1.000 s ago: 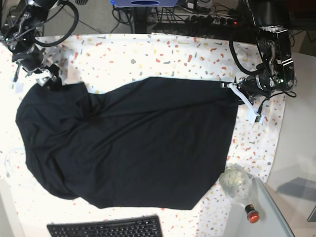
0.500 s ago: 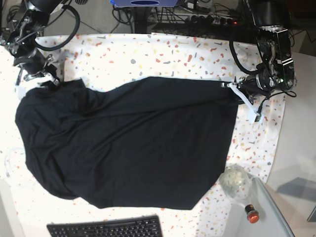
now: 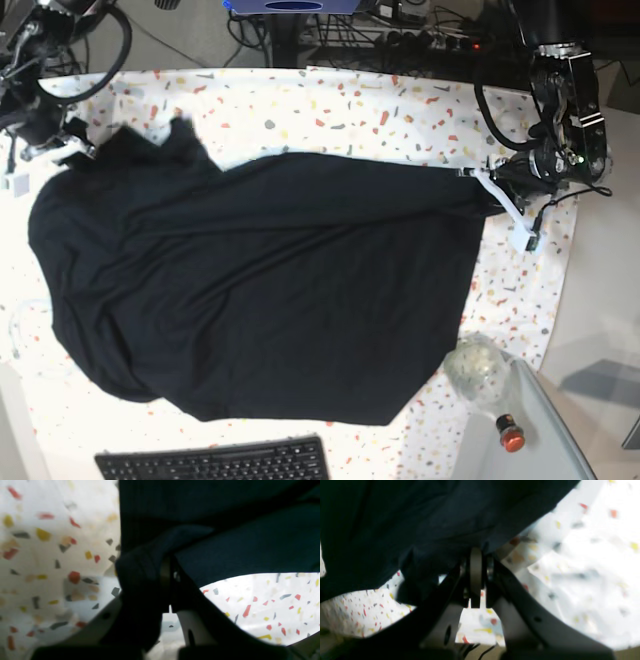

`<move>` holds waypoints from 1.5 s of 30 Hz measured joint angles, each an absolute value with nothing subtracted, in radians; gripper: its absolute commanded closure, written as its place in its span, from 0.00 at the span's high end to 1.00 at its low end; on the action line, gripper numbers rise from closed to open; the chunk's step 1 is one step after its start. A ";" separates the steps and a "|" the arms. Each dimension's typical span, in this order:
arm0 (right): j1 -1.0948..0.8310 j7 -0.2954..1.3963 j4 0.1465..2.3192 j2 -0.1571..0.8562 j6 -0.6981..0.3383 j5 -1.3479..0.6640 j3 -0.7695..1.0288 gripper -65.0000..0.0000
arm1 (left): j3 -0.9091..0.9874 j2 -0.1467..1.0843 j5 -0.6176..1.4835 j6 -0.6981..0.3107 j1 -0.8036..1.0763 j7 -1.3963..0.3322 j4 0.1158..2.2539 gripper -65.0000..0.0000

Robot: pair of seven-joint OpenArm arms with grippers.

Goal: Layout the t-shirt on the table in an organized manner, then fold the t-shirt properly
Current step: 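Regrasp the shirt corner with the right gripper and pull it outward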

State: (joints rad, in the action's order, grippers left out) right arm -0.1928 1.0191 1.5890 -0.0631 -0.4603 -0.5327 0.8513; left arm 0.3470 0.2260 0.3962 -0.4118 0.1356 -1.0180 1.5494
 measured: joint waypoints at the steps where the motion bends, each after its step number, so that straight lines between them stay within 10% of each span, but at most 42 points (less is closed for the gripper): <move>1: -0.193 1.024 1.588 -0.052 -0.453 -0.514 0.849 0.00 | 0.346 0.224 0.397 -0.412 0.136 -1.017 1.557 0.00; 9: -0.190 1.070 1.564 -0.048 -0.434 -0.501 0.855 0.00 | 0.306 0.224 0.393 -0.412 0.134 -1.017 1.557 0.00; 13: -0.200 1.068 1.565 -0.045 -0.434 -0.506 0.879 0.31 | 0.282 0.217 0.397 -0.412 0.134 -1.017 1.557 0.00; 18: -0.221 1.032 1.565 -0.038 -0.435 -0.500 0.948 0.35 | 0.290 0.219 0.393 -0.412 0.131 -1.018 1.512 0.00; 26: -0.291 1.063 1.617 -0.039 -0.434 -0.490 0.878 0.33 | 0.292 0.220 0.393 -0.412 0.131 -1.017 1.498 0.00; 30: -0.329 1.039 1.777 -0.046 -0.433 -0.511 0.781 0.00 | 0.292 0.220 0.393 -0.412 0.131 -1.017 1.498 0.00; 45: -0.076 0.920 1.328 -0.017 -0.435 -0.277 0.656 0.00 | 0.293 0.220 0.395 -0.412 0.128 -1.016 1.498 0.00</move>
State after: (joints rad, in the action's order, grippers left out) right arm -0.0757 0.9199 1.3281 -0.0166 -0.4347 -0.2771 0.6556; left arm 0.2932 0.2195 0.3950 -0.4118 0.1276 -1.0161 1.4982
